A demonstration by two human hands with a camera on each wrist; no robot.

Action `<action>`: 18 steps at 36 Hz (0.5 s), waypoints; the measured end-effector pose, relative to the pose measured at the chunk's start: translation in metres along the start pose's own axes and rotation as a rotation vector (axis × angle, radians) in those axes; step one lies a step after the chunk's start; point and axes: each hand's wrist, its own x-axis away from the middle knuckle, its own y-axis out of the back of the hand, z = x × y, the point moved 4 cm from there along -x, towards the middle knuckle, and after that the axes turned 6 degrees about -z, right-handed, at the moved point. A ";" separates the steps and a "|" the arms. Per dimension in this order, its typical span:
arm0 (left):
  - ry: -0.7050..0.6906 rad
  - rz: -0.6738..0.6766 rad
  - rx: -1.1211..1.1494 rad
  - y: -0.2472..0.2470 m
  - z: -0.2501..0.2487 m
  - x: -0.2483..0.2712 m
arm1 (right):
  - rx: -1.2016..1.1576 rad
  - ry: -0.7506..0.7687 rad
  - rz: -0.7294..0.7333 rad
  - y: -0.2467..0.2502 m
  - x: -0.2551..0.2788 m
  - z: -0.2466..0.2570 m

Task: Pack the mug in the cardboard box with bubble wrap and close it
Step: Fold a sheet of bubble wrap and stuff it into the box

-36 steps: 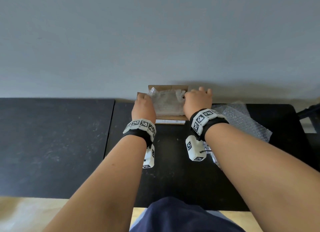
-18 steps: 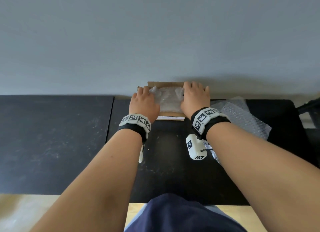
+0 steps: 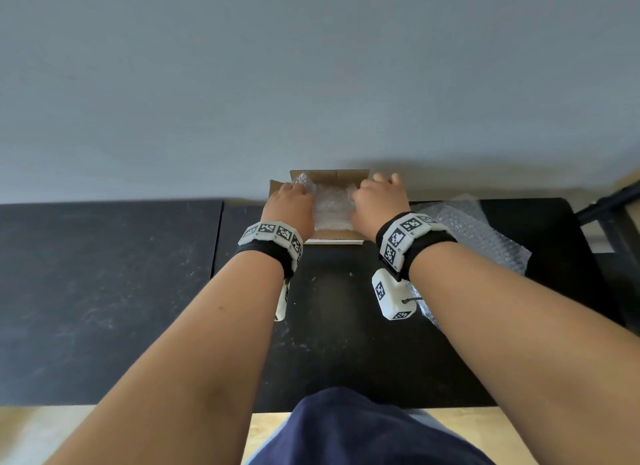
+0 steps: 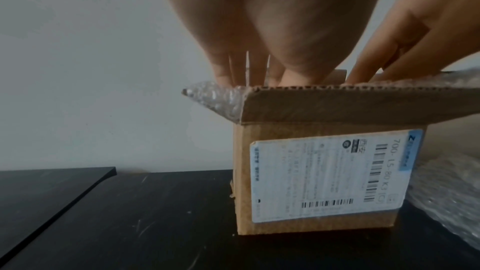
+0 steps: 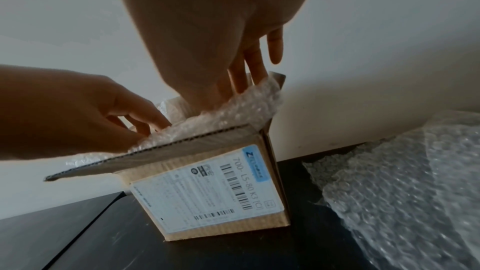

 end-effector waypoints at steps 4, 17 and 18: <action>-0.018 0.016 -0.088 -0.007 0.000 -0.009 | -0.007 -0.016 0.088 -0.006 -0.003 -0.001; 0.025 0.187 -0.022 -0.018 0.001 -0.025 | 0.065 -0.025 0.150 -0.012 -0.023 -0.001; 0.019 0.199 -0.024 -0.017 0.000 -0.027 | 0.068 -0.032 0.159 -0.012 -0.024 0.000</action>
